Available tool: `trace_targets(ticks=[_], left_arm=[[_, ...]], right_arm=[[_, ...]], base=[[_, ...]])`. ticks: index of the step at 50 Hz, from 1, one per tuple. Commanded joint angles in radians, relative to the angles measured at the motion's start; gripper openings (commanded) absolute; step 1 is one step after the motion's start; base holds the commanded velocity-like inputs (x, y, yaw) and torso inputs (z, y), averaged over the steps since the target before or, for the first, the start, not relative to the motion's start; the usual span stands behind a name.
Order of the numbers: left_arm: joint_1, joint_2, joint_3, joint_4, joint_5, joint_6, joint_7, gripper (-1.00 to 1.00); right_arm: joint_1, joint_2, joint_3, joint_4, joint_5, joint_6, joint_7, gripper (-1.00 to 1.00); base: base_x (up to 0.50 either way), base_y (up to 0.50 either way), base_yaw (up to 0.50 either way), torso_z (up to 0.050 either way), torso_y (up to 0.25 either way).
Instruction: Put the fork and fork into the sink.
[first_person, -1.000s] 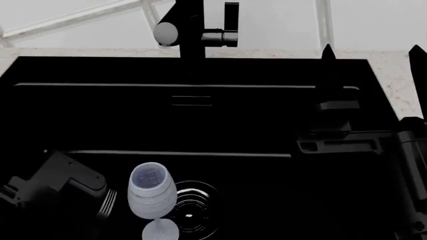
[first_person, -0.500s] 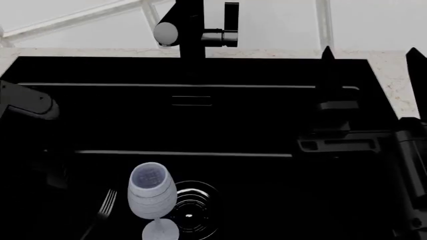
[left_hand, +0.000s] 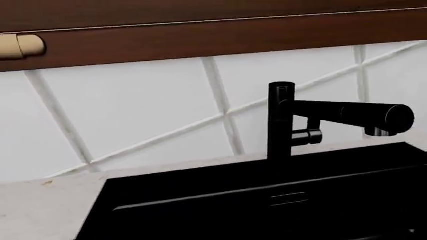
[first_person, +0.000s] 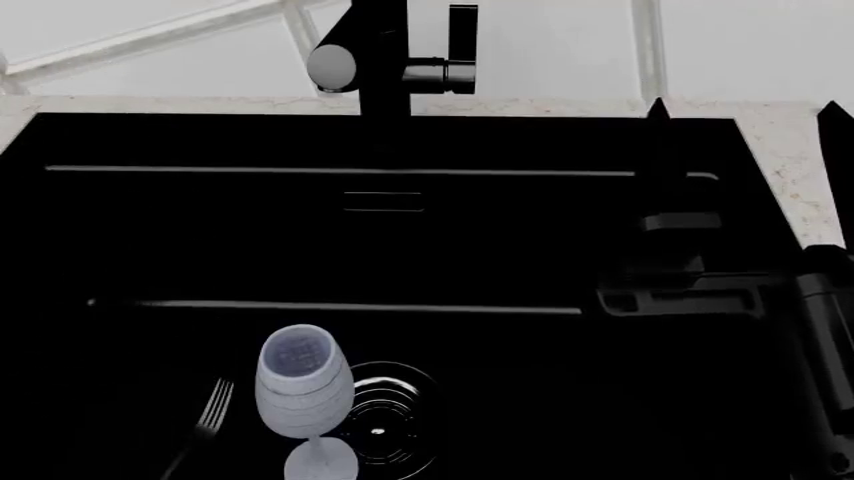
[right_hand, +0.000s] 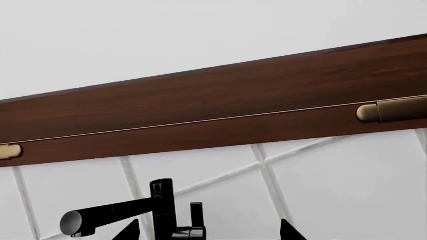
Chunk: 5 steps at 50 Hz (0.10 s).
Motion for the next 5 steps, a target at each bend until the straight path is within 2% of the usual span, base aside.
trace_targets(ticks=[1,5], left_arm=[[0.162,0.002,-0.187,0.221,-0.175,0.039,-0.103,1.0],[0.264,0.004,-0.189,0.255,-0.082,0.115,-0.042,1.0]], right_arm=[[-0.029,-0.003,0.011,-0.007,-0.007,-0.017,-0.007,1.0],[-0.033,-0.004,0.01,-0.008,-0.009,-0.018,-0.007,1.0]], base=[[0.0,0.0,0.0,0.0,0.0],[0.0,0.0,0.0,0.0,0.0]])
